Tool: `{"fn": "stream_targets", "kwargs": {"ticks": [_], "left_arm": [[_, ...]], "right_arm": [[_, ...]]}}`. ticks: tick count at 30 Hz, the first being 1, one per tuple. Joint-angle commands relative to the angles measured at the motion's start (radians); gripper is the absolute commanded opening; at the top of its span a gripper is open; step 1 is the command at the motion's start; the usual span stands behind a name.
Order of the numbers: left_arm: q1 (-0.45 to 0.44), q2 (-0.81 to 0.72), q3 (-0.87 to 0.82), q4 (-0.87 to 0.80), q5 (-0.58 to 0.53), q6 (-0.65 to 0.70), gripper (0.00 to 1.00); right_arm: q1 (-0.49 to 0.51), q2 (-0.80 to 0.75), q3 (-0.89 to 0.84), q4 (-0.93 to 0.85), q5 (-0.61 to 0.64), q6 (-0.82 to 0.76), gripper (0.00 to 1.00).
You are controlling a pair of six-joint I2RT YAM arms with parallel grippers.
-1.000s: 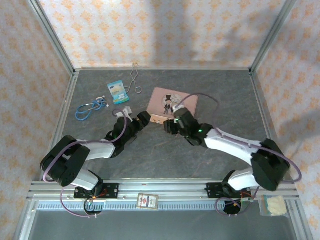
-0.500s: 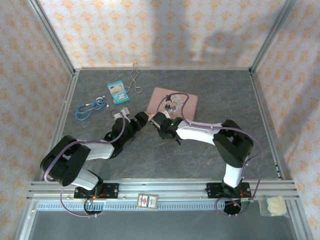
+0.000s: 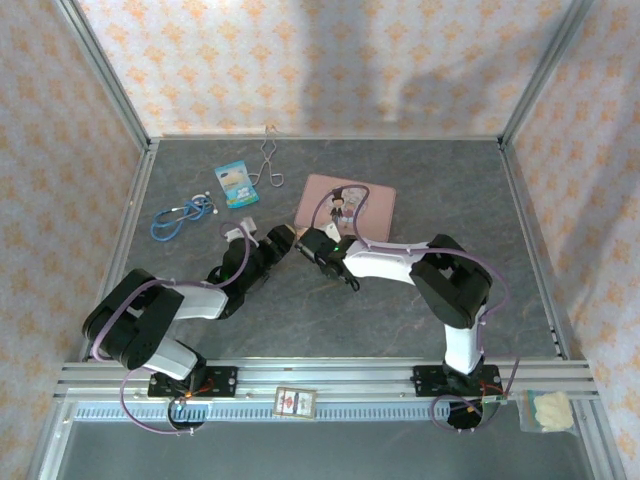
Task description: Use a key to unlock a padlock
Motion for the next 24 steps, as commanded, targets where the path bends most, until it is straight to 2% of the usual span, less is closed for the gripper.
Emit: {"fn": "stream_targets", "kwargs": {"ticks": [1, 3, 10, 14, 24], "left_arm": [[0.009, 0.026, -0.010, 0.056, 0.012, -0.022, 0.73], [0.009, 0.034, -0.012, 0.068, 0.016, -0.030, 0.72], [0.009, 0.047, -0.011, 0.089, 0.021, -0.043, 0.72], [0.009, 0.043, -0.011, 0.087, 0.021, -0.041, 0.72], [0.008, 0.015, -0.021, 0.072, 0.016, -0.041, 0.72]], "right_arm": [[0.000, 0.017, -0.012, -0.043, 0.063, -0.005, 0.42], [0.000, -0.002, -0.009, -0.043, 0.057, -0.009, 0.42], [0.000, -0.143, -0.043, 0.003, -0.089, -0.028, 0.44], [0.000, -0.159, -0.085, 0.022, -0.057, -0.019, 0.46], [-0.002, -0.063, -0.092, 0.071, 0.045, -0.040, 0.48]]}}
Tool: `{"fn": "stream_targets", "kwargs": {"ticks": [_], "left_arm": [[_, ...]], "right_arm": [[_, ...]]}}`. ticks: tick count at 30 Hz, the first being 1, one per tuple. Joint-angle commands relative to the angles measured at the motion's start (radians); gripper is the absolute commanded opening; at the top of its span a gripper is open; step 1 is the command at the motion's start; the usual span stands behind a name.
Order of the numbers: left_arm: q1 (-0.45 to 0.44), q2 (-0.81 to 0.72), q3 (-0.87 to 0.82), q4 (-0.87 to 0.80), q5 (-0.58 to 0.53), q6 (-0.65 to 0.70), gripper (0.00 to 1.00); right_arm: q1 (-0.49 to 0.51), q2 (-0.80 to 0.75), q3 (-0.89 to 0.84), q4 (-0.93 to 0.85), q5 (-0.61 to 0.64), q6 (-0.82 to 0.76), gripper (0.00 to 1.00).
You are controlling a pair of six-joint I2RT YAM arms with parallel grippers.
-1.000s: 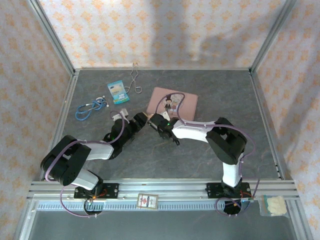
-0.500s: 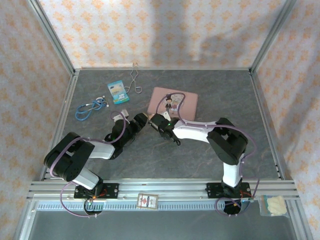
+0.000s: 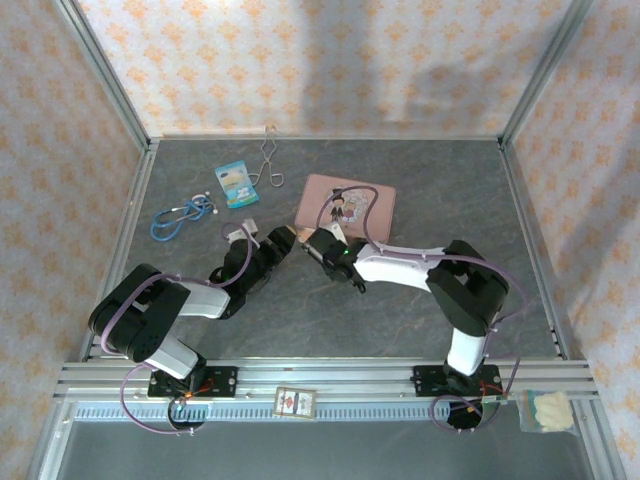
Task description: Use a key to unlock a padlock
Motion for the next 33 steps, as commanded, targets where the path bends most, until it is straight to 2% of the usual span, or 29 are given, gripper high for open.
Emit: {"fn": "stream_targets", "kwargs": {"ticks": [1, 13, 18, 24, 29, 33], "left_arm": [[0.008, -0.030, -0.017, 0.018, -0.006, -0.008, 0.72], [0.009, -0.021, -0.005, 0.016, 0.004, -0.013, 0.72], [0.007, -0.026, -0.009, 0.019, 0.000, -0.019, 0.71], [0.008, -0.028, -0.004, 0.016, 0.006, -0.021, 0.71], [0.008, -0.045, -0.011, 0.005, -0.009, -0.018, 0.71], [0.008, -0.041, -0.007, 0.010, -0.007, -0.015, 0.71]], "right_arm": [[-0.001, 0.030, -0.007, 0.015, 0.091, -0.014, 0.48], [-0.024, 0.047, -0.045, 0.039, 0.137, -0.019, 0.49], [-0.029, -0.011, -0.095, 0.097, 0.091, -0.035, 0.49], [-0.074, 0.005, -0.117, 0.186, 0.043, -0.111, 0.48], [-0.092, -0.009, -0.136, 0.226, -0.010, -0.134, 0.42], [-0.110, -0.011, -0.149, 0.244, -0.047, -0.159, 0.34]]}}
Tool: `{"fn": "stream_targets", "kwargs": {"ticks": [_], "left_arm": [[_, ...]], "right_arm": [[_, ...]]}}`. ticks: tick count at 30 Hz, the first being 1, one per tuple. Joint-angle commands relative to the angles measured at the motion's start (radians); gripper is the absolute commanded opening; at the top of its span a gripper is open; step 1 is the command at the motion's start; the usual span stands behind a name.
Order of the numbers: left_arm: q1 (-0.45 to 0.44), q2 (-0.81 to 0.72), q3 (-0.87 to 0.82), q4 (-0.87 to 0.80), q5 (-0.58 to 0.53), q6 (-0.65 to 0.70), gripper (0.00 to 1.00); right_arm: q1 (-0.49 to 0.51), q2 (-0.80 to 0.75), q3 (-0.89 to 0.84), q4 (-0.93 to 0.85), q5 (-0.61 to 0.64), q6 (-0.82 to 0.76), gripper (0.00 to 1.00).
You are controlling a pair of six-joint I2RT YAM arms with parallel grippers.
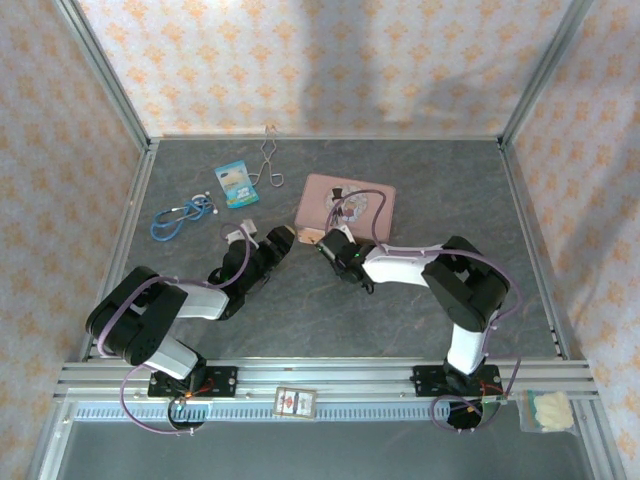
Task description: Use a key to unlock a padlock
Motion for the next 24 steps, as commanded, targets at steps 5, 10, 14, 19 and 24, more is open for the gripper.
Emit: {"fn": "stream_targets", "kwargs": {"ticks": [5, 10, 14, 19, 24], "left_arm": [[0.007, -0.013, 0.005, 0.024, 0.007, 0.003, 0.71], [0.007, -0.014, 0.001, 0.039, 0.016, 0.006, 0.71], [0.010, -0.014, 0.001, 0.047, 0.024, 0.017, 0.71], [0.013, -0.013, 0.005, 0.051, 0.036, 0.040, 0.71], [0.014, 0.003, -0.005, 0.082, 0.058, 0.047, 0.71]], "right_arm": [[-0.047, -0.016, -0.026, 0.060, -0.057, -0.055, 0.17], [-0.063, -0.045, -0.029, 0.063, -0.089, -0.107, 0.04], [-0.075, -0.075, -0.019, 0.049, -0.152, -0.159, 0.00], [-0.129, -0.097, 0.009, 0.001, -0.341, -0.226, 0.00], [-0.157, -0.123, -0.044, 0.048, -0.378, -0.377, 0.00]]}}
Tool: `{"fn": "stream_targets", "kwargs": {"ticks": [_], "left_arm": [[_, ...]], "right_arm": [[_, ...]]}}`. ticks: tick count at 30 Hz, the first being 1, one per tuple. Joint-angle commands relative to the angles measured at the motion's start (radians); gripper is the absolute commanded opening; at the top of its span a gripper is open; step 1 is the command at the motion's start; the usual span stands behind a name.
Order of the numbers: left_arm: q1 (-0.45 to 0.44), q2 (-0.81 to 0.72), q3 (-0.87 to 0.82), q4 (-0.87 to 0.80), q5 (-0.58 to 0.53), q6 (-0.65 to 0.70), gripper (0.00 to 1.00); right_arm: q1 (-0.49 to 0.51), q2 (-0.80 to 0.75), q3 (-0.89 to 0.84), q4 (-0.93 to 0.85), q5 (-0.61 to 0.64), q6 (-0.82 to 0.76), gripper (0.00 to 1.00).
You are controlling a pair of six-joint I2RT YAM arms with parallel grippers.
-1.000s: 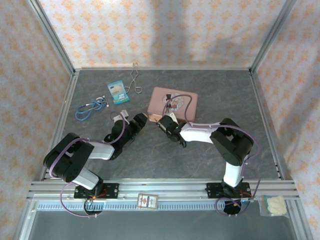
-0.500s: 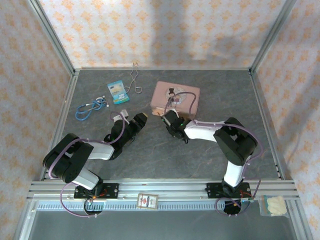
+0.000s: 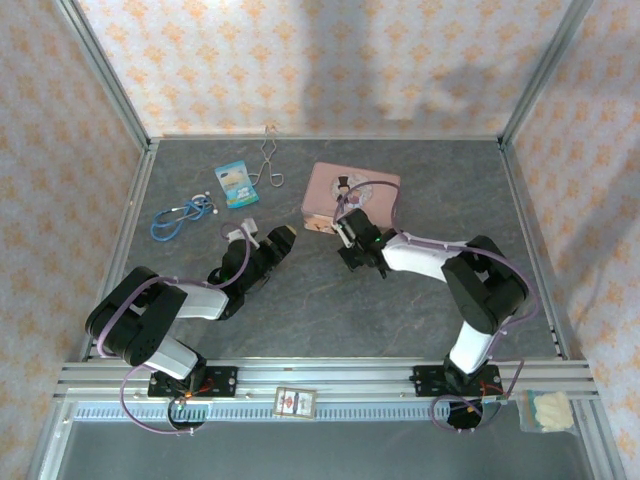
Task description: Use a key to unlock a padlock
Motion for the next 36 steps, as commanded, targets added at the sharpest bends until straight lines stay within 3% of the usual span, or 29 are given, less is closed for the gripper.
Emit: {"fn": "stream_targets", "kwargs": {"ticks": [1, 14, 22, 28, 36], "left_arm": [[0.013, 0.009, -0.006, 0.068, 0.030, 0.025, 0.71], [-0.003, 0.137, -0.012, 0.262, 0.156, -0.009, 0.62], [-0.072, 0.224, 0.059, 0.312, 0.074, -0.013, 0.47], [-0.099, 0.339, 0.173, 0.340, -0.005, -0.033, 0.44], [-0.119, 0.459, 0.301, 0.251, -0.069, -0.011, 0.38]], "right_arm": [[-0.012, -0.048, -0.036, 0.013, -0.059, -0.143, 0.00], [-0.074, 0.024, 0.111, -0.006, -0.176, -0.348, 0.00], [-0.073, 0.081, 0.167, -0.026, -0.204, -0.364, 0.00], [-0.074, 0.079, 0.158, -0.014, -0.217, -0.367, 0.00], [-0.075, 0.077, 0.147, 0.009, -0.241, -0.367, 0.00]]}}
